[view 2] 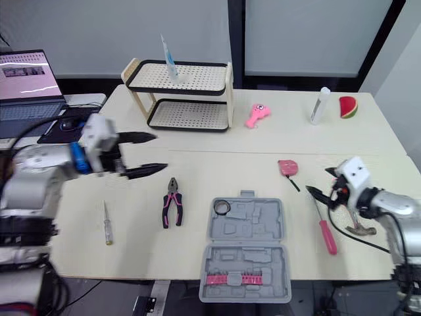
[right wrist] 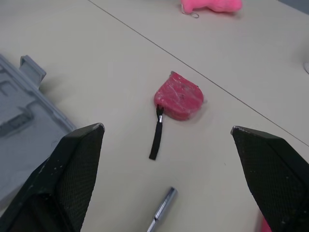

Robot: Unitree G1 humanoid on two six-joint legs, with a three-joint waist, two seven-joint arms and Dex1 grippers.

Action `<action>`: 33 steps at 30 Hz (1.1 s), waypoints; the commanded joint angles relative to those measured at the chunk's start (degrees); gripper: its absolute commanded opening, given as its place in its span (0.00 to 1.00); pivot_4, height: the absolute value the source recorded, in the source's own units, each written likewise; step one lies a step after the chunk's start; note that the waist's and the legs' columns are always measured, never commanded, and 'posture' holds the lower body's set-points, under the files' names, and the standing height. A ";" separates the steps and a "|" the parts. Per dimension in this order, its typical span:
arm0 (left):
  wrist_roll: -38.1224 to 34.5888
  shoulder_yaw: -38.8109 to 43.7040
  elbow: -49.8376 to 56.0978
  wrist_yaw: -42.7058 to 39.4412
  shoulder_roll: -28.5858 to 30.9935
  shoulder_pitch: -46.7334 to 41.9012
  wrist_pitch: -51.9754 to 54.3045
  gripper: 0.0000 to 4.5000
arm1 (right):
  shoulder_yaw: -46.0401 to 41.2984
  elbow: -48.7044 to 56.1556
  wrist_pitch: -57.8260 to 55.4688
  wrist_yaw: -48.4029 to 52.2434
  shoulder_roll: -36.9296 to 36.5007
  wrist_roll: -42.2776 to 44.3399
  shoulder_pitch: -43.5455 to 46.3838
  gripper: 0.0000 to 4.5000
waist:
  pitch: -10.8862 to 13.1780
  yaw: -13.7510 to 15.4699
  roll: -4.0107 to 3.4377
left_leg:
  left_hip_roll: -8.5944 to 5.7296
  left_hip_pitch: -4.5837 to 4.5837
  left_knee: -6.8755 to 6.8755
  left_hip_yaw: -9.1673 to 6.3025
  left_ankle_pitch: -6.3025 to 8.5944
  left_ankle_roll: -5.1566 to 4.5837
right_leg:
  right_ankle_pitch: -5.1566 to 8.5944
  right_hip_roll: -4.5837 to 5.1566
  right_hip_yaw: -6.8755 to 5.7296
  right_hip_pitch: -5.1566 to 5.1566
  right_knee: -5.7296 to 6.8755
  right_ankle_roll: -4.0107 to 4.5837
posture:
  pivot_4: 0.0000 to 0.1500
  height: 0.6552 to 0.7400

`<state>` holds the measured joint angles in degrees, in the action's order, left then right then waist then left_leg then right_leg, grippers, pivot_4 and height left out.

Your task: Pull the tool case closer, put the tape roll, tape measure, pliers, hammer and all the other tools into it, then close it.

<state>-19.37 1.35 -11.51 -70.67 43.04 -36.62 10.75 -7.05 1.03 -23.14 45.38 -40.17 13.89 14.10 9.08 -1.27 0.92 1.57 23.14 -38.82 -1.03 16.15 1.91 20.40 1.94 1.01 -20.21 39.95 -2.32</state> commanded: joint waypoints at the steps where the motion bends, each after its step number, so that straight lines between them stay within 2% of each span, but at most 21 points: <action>1: 0.28 -3.19 3.12 0.61 -3.91 -3.85 0.21 0.99 | 2.24 -5.23 -0.31 -5.64 3.72 -3.14 4.19 1.00 | 0.00 -0.19 0.00 | 0.01 -0.01 -0.01 -0.01 0.00 0.00 | 0.00 -0.01 -0.01 0.02 0.01 0.00 | 1.00 1.00; 8: 3.39 -9.30 6.19 3.31 -10.91 -3.94 -0.31 0.99 | 5.94 -18.79 5.07 -11.16 10.64 -7.73 10.06 1.00 | 0.00 -0.44 -0.02 | 0.01 0.06 -0.02 0.01 -0.02 0.02 | 0.00 0.00 0.00 -0.06 0.01 0.00 | 1.00 1.00; 12: 3.45 -10.32 7.37 3.86 -12.57 -3.43 0.13 1.00 | 6.60 -24.21 7.70 -11.93 12.22 -9.05 12.20 0.79 | 0.01 -0.44 -0.03 | 0.02 0.05 -0.03 0.01 -0.02 0.03 | 0.00 0.00 0.00 -0.06 0.00 0.00 | 1.00 1.00; 27: 4.94 -11.51 7.71 4.70 -14.31 -2.55 -0.50 1.00 | 7.93 -38.82 12.27 -15.23 16.95 -11.66 19.47 0.79 | 0.00 -0.50 -0.03 | 0.02 0.04 -0.03 0.01 -0.03 0.04 | 0.00 0.02 -0.01 -0.04 0.00 0.00 | 1.00 1.00; 33: 5.24 -11.51 7.96 4.73 -14.57 -2.40 -0.54 1.00 | 7.68 -40.29 13.48 -15.74 18.02 -11.62 19.86 0.52 | 0.00 -0.49 -0.04 | 0.02 0.04 -0.03 0.00 -0.03 0.05 | 0.00 0.02 -0.02 -0.03 0.00 0.00 | 1.00 1.00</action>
<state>-13.96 -9.94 -6.22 -66.16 28.83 -38.90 10.79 1.28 -39.08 -10.36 29.97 -22.14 2.32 33.13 9.08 -1.76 0.88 1.58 23.18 -38.85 -1.03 16.12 1.95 20.39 1.97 1.00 -20.24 39.95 -2.32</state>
